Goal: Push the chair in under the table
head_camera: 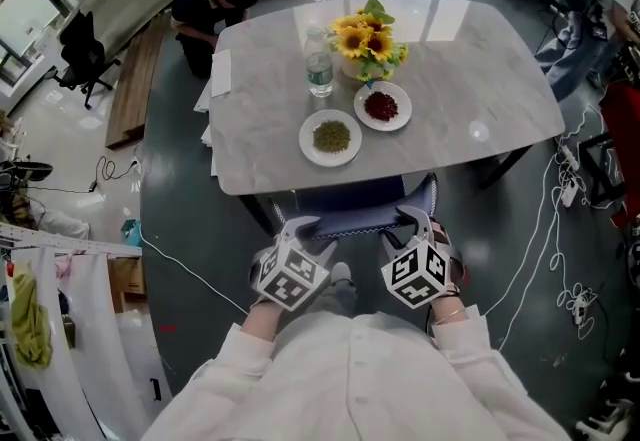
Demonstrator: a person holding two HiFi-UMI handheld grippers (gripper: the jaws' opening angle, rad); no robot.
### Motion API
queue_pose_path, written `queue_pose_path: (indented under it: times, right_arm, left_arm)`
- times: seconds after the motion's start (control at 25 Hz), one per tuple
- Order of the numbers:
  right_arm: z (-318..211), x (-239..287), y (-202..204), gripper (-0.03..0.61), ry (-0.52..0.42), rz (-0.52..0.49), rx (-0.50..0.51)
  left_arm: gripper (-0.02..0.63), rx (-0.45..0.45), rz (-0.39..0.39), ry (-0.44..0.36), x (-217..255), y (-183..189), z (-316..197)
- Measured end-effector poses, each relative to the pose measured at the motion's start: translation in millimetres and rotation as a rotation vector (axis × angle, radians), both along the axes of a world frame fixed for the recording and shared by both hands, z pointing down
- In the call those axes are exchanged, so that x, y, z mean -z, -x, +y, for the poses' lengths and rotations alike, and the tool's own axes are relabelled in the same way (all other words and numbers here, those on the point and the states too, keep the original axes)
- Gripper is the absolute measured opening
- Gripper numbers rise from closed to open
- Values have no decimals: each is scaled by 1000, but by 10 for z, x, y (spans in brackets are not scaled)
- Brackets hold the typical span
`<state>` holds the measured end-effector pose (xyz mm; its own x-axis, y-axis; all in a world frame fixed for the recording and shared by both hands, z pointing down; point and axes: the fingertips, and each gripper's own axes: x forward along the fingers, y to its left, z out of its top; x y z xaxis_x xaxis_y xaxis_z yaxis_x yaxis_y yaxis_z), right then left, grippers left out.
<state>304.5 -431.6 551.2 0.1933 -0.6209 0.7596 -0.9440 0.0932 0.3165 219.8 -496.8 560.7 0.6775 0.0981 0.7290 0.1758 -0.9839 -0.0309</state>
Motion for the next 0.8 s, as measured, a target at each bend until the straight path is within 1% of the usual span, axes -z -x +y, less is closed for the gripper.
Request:
queue_pose_path:
  times: [0.16,0.36,0.48,0.6,0.76,0.8]
  right_arm:
    - [3,-18,35,195,10,-10,-1]
    - [5,-34,56,195,22,-8,-16]
    - [16,-18,65,195,12,2,-16]
    - [26,-10,76,195,11,2,-12]
    - [33,-7,87,195,30,-28,3]
    - [33,-4,88,195,40,-42,8]
  left_arm:
    - [184,-20,-2,9,-16,39,15]
    - [184,-41,41,-34,-33,71,42]
    - [184,-32,43,-14,-15,75,54]
    - [186,-2,55,53,31,77,47]
    - [192,53,57,219,138,83,69]
    - [192,59,57,248,180,78,82]
